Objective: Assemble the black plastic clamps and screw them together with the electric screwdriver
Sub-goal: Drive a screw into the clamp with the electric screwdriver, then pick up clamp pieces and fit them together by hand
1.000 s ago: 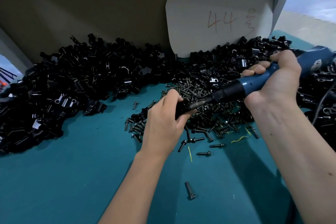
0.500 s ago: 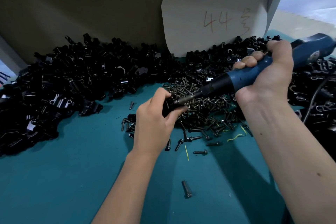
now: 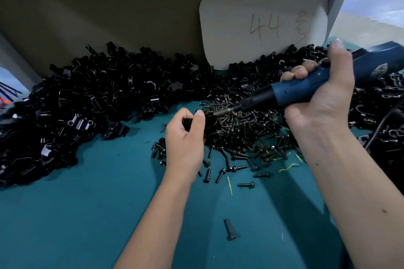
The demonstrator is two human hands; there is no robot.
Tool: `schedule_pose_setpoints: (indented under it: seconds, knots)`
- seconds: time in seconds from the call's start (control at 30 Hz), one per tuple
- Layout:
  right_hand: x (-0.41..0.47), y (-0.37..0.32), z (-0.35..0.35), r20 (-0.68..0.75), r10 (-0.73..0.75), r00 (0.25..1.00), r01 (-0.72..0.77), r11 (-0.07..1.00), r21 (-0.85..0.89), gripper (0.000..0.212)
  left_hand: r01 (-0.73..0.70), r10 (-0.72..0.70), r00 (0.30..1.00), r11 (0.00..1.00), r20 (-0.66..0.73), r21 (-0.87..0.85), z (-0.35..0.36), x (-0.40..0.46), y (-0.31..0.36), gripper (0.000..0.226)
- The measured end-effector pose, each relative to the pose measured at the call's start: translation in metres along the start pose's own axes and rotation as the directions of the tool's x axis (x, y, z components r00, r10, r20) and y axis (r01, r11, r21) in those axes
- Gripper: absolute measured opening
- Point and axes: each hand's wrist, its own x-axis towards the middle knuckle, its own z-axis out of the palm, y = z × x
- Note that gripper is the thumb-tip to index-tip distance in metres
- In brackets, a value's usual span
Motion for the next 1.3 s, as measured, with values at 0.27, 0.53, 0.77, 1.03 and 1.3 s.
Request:
schedule_pose_setpoints:
  seconds: [0.27, 0.53, 0.77, 1.03, 1.3]
  knots:
    - [0.004, -0.016, 0.004, -0.246, -0.030, 0.969, 0.041, 0.998, 0.039, 0.041, 0.059, -0.181, 0.917, 0.943, -0.356, -0.328, -0.030, 0.018, 0.009, 0.032]
    - [0.002, 0.020, -0.013, -0.197, 0.228, 0.954, -0.297, 0.820, -0.490, 0.044, 0.020, -0.125, 0.958, 0.926, -0.256, -0.376, -0.014, 0.009, 0.004, 0.036]
    - [-0.005, 0.047, -0.018, -0.012, 0.196, 0.981, -0.118, 0.540, -0.834, 0.044, 0.078, -0.189, 0.962, 0.881, -0.195, -0.467, -0.010, 0.005, 0.009, 0.012]
    - [0.000, 0.039, -0.032, 0.125, 0.100, 0.987, 0.139, -0.152, -0.978, 0.048, 0.142, -0.216, 0.971, 0.868, -0.104, -0.476, -0.009, 0.006, 0.010, 0.019]
    - [-0.010, 0.031, -0.026, 0.432, 0.148, 0.890, 0.443, -0.047, -0.895, 0.034, -0.072, 0.058, 0.993, 0.988, -0.101, -0.139, -0.002, 0.000, 0.020, 0.017]
